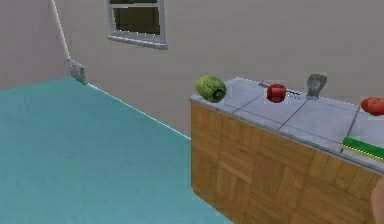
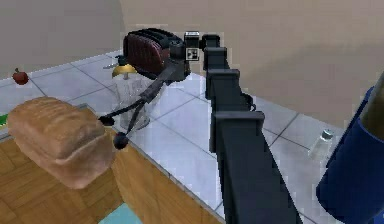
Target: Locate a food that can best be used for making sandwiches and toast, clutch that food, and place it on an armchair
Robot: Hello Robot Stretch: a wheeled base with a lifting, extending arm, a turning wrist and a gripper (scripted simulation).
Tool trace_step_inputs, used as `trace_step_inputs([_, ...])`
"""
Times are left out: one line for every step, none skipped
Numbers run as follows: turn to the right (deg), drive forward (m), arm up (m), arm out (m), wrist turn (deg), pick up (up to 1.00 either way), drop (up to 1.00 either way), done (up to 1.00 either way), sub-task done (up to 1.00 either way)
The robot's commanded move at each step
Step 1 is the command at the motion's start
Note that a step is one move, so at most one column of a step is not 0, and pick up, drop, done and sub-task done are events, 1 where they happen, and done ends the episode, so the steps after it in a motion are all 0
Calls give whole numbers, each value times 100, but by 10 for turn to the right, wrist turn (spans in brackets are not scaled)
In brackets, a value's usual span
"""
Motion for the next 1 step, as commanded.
trace_step_inputs([0,0,0,-40,0,0,0,0,0])
